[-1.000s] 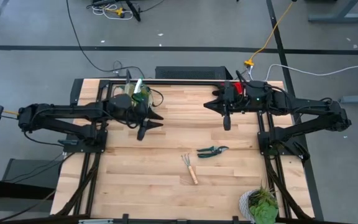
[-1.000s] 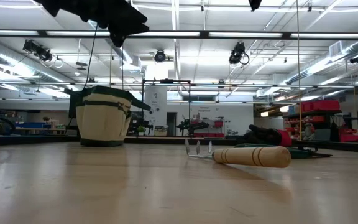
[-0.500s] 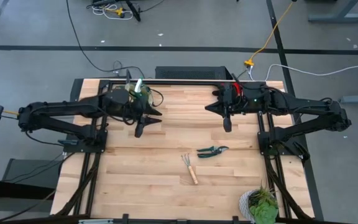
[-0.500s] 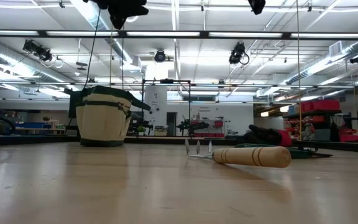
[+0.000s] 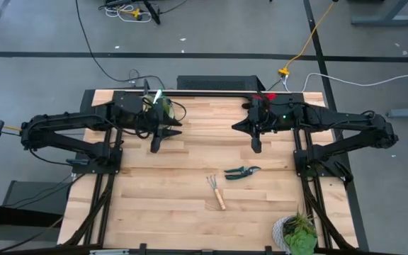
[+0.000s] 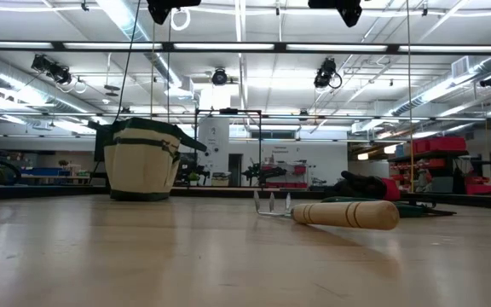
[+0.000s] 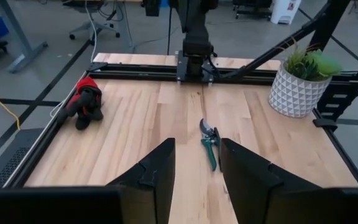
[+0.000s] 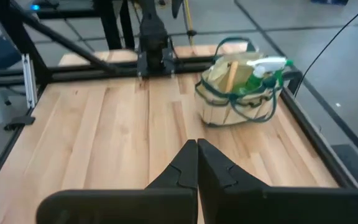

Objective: Pick & Place Garden tools in Gardening bag
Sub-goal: Put the dark green shears into the gardening bag

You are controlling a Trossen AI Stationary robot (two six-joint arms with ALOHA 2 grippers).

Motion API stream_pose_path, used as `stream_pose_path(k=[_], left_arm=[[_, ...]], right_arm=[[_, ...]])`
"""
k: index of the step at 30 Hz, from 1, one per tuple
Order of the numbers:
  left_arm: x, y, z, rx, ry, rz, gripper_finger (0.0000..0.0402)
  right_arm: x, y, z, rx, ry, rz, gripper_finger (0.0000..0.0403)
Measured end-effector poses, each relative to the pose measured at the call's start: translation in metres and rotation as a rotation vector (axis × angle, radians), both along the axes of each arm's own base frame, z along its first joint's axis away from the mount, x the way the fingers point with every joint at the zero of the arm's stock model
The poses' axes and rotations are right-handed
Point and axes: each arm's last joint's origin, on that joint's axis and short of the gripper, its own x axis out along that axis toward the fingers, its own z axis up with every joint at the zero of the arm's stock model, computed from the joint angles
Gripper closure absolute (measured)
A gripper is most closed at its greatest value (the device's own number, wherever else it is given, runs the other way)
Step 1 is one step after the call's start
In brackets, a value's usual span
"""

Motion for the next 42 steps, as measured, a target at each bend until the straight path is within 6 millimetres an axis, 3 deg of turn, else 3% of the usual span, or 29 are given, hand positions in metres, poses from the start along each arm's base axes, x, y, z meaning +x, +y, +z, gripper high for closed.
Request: stream_pose_path(k=[26,42], left_arm=[[0.0,0.0,0.0,0.003,-0.001,0.013,0.0268],[0.0,0.001,0.001,0.012,-0.008,0.036,0.0268]], right_arm=[[0.029,0.034,-0.057,0.03,0.387,0.114,0.0371],[0.043,0.036,-0.088,0.026,0.559,0.113,0.028]])
